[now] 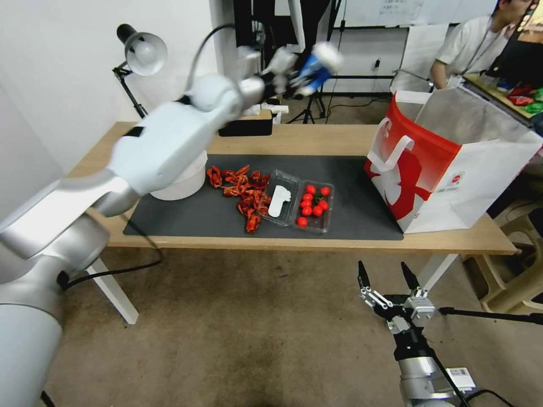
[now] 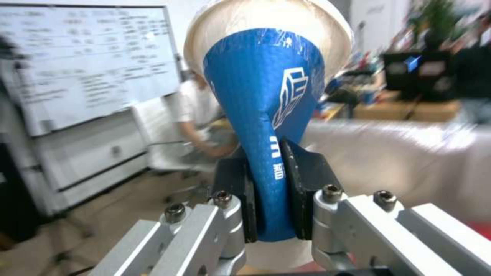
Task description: Pick up the trash from the table and place it into the takeout bag.
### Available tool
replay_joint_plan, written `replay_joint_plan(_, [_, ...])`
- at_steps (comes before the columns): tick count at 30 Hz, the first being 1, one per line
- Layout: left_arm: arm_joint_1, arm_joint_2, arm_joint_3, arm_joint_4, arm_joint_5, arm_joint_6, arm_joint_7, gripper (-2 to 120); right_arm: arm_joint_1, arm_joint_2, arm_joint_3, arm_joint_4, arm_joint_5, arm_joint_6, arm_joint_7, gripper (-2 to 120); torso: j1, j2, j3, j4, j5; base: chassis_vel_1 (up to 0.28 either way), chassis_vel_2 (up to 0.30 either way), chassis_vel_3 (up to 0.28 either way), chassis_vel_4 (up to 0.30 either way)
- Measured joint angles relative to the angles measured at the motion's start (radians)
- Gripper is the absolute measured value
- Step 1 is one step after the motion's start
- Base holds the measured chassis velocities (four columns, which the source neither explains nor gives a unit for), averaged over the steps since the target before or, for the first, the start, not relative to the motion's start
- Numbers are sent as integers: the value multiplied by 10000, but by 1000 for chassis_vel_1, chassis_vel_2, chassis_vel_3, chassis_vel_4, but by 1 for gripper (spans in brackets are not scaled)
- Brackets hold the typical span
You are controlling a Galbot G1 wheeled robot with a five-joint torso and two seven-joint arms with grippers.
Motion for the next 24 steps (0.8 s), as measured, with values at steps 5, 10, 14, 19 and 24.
replay_joint_plan(5, [-89,-967,413,35,-307,-194,-572,12,-75,41,68,14,-13,-4,3,100,0,0,0,-1,1,0,0,0,0])
replay_joint_plan(10, [-21,-1672,860,77,-305,-292,-826,12,-110,97,110,0,-14,-4,4,100,0,0,0,3,-2,0,0,0,0])
replay_joint_plan(14, [230,-1949,1269,-5,-262,-332,-937,11,-115,138,129,-73,-12,-3,8,100,0,-2,0,4,-4,0,0,0,0])
replay_joint_plan(19, [404,-1922,1617,-24,13,-344,-895,11,-114,140,133,-134,5,2,10,100,0,-2,0,5,-4,0,0,0,0])
replay_joint_plan(24, [441,-1876,1664,-34,142,-312,-869,15,-76,130,131,-142,16,3,14,100,0,-2,0,5,-4,0,0,0,0])
